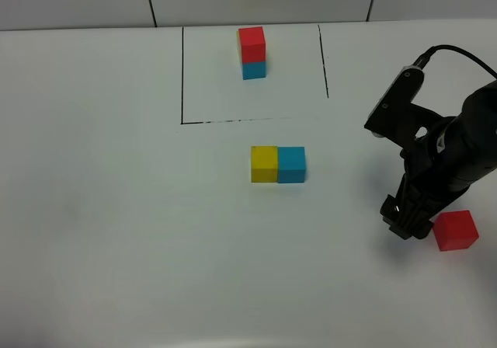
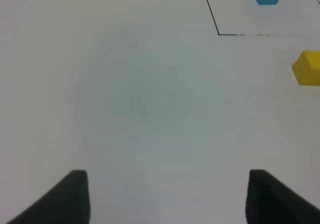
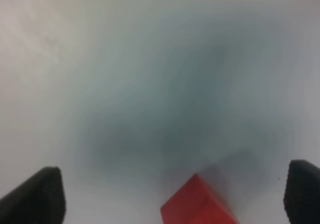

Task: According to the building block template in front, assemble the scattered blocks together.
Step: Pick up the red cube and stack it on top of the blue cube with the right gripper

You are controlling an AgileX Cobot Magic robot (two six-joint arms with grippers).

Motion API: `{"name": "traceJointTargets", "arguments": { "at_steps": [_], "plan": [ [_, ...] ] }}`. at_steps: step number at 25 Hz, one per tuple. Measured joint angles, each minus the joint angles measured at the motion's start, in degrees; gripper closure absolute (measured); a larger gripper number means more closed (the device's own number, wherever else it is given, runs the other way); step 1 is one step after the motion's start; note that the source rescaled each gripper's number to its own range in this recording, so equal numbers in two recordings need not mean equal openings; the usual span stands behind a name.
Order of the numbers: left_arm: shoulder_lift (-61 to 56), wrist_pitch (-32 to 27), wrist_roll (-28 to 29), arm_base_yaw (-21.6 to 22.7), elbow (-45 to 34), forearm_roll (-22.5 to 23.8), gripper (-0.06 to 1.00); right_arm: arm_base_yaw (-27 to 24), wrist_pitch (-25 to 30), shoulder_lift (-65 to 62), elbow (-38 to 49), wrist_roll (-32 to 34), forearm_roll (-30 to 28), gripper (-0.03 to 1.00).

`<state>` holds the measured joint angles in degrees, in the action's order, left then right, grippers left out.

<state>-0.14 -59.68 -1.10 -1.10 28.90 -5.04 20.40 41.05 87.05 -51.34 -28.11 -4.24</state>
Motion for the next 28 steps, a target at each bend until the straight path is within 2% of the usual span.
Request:
{"name": "traceJointTargets", "arguments": {
  "at_steps": [5,10,14,18,21,24,28],
  "plan": [
    [0.0,0.0,0.0,0.0,0.0,0.0,0.53,0.0,-1.23,1.01,-1.15,-6.02,-0.05,0.19],
    [0.0,0.0,0.0,0.0,0.0,0.0,0.53,0.0,-0.79,4.75,-3.95,-7.57,-0.05,0.19],
    [0.0,0.0,0.0,0.0,0.0,0.0,0.53,-1.12,2.19,5.86,-4.51,-4.07,-1.34,0.19],
    [0.0,0.0,0.0,0.0,0.0,0.0,0.53,-5.84,6.01,5.86,-4.5,-0.01,-1.7,0.19],
    [0.0,0.0,0.0,0.0,0.0,0.0,0.53,-9.12,7.54,5.86,-3.48,2.26,0.43,0.19],
    [0.0,0.0,0.05,0.0,0.0,0.0,0.53,-11.56,7.12,5.86,-1.19,4.74,2.54,0.19],
    [0.0,0.0,0.05,0.0,0.0,0.0,0.53,-14.52,3.79,5.91,2.34,8.46,5.25,0.19]
  ]
}}
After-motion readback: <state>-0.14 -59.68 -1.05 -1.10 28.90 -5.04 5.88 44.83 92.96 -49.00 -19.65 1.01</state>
